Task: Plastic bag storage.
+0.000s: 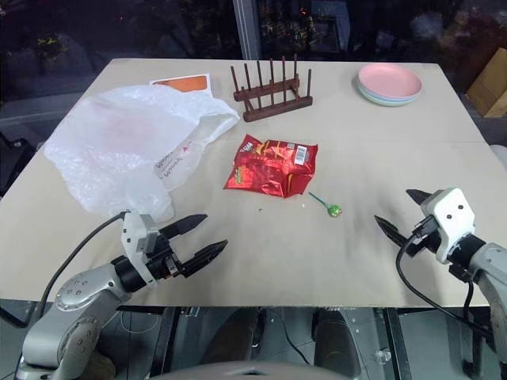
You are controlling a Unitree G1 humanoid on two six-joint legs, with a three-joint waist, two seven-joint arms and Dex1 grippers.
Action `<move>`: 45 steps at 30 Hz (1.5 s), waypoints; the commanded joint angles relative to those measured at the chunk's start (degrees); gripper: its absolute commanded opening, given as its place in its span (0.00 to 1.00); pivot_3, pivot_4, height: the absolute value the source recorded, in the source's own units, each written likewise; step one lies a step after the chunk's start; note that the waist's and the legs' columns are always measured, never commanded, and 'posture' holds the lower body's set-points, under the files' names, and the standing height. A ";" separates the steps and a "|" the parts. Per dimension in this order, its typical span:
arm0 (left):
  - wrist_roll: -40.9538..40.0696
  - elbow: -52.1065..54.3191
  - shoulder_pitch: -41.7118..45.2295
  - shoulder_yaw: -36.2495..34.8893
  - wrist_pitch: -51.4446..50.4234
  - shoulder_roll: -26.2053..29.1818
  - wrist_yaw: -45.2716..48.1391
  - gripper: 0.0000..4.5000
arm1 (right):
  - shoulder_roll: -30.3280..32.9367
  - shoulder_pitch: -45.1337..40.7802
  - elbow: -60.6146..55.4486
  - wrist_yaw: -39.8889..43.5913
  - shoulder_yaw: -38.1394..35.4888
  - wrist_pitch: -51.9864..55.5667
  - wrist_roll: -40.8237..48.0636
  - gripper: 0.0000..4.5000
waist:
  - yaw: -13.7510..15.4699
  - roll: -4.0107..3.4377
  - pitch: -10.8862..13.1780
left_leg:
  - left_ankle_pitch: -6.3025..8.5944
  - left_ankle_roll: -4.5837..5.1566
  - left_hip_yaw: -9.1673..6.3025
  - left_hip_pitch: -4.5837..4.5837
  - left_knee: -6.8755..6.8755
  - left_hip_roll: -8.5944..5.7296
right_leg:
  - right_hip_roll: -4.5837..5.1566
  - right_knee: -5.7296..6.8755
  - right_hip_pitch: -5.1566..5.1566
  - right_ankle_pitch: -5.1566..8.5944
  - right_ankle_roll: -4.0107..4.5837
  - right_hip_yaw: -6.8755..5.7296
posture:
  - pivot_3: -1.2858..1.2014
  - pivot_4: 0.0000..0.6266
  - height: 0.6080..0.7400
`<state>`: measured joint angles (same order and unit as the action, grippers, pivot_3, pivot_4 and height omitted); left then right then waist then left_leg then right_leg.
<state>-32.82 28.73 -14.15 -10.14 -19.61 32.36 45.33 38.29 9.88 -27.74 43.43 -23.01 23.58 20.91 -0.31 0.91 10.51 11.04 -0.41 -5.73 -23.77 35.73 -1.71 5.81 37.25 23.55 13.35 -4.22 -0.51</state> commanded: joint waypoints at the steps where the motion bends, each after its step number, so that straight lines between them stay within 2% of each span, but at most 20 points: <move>1: 0.07 0.73 0.74 -0.98 2.09 -0.97 -0.95 0.99 | 0.55 -0.32 -0.39 0.53 -1.11 -3.19 0.30 1.00 | 0.00 0.00 0.00 | 0.00 0.00 0.00 0.00 0.00 0.00 | 0.00 0.00 0.00 0.00 0.00 0.00 | 0.52 0.24 1.00; 5: 1.84 0.60 7.23 -1.84 -0.39 -5.79 -11.90 0.99 | -0.55 -1.99 -2.58 0.99 1.27 -5.81 1.55 1.00 | 0.30 0.04 -0.01 | 0.00 0.01 -0.03 0.01 0.04 -0.01 | -0.01 0.00 -0.03 -0.01 -0.01 -0.02 | 0.52 0.24 1.00; 7: 5.94 1.76 10.56 -1.49 -3.35 -7.11 -19.35 0.99 | -0.78 -2.54 -4.06 1.16 1.95 -6.29 2.58 1.00 | 0.49 0.03 -0.02 | 0.00 0.00 -0.06 0.02 0.12 0.00 | -0.09 0.00 -0.08 -0.06 0.02 -0.04 | 0.52 0.24 1.00; 9: 12.99 2.44 15.68 -0.04 -10.21 -5.58 -27.91 0.99 | -0.51 -3.80 -5.56 1.17 3.30 -6.26 3.13 1.00 | 0.58 0.06 0.00 | 0.00 0.00 -0.06 0.03 0.12 -0.01 | -0.12 0.00 -0.10 -0.07 -0.01 -0.03 | 0.52 0.24 1.00; 11: 14.79 1.52 20.98 0.08 -15.45 -4.03 -30.94 0.99 | -0.07 -5.48 -6.87 0.80 4.78 -5.38 3.61 1.00 | 0.61 0.08 0.01 | 0.00 0.00 -0.07 0.02 0.16 0.00 | -0.20 0.00 -0.10 -0.21 -0.25 -0.02 | 0.52 0.24 1.00; 14: 22.48 -0.06 27.53 3.71 -19.85 -1.37 -35.33 0.99 | 0.54 -8.56 -8.09 0.61 6.96 -3.75 4.58 1.00 | 0.59 0.08 0.01 | 0.00 0.00 -0.08 0.01 0.22 0.01 | -0.24 0.02 -0.10 -0.23 -0.26 -0.02 | 0.52 0.24 1.00; 17: 27.65 -1.68 32.57 8.09 -25.38 -1.20 -38.59 0.99 | 0.51 -11.57 -8.95 -0.32 8.46 -1.55 5.97 1.00 | 0.59 0.08 0.01 | 0.00 0.00 -0.06 0.00 0.22 -0.01 | -0.23 -0.02 -0.11 -0.25 -0.29 0.01 | 0.52 0.24 1.00; 20: 34.37 -8.32 40.33 15.09 -33.24 -3.61 -43.55 0.99 | 0.68 -14.80 -10.02 -1.10 9.62 1.12 7.98 1.00 | 1.02 0.11 0.03 | 0.01 0.00 -0.08 -0.02 0.22 -0.02 | -0.24 -0.05 -0.10 -0.25 -0.29 -0.01 | 0.52 0.24 1.00; 30: 45.81 -22.47 50.07 23.09 -34.34 -2.31 -44.54 0.99 | 1.15 -18.32 -14.47 -3.71 11.79 6.38 11.84 1.00 | 0.93 0.18 0.05 | 0.02 0.00 -0.10 -0.07 0.22 0.01 | -0.31 -0.13 -0.09 -0.27 -0.33 -0.01 | 0.52 0.24 1.00; 36: 49.33 -21.02 50.20 23.06 -33.15 -1.41 -43.26 0.99 | 0.68 -17.37 -15.85 -5.29 12.38 6.72 11.83 1.00 | 0.93 0.19 0.06 | 0.02 0.01 -0.08 -0.09 0.22 0.00 | -0.28 -0.17 -0.09 -0.27 -0.33 0.01 | 0.52 0.24 1.00; 45: 52.36 -30.71 51.63 21.53 -31.41 -2.59 -44.26 0.99 | 0.52 -17.15 -15.26 -5.60 13.08 5.75 11.28 1.00 | 0.92 0.19 0.06 | 0.02 0.01 -0.09 -0.09 0.23 0.00 | -0.28 -0.16 -0.09 -0.28 -0.34 0.00 | 0.52 0.24 1.00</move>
<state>18.02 -1.51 36.24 13.17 -52.69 29.62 2.02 38.98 -7.15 -41.67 38.21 -9.73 30.59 31.95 0.61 1.09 10.57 11.06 -0.40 -5.81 -23.86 35.96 -1.71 5.53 37.09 23.46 13.07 -4.56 -0.50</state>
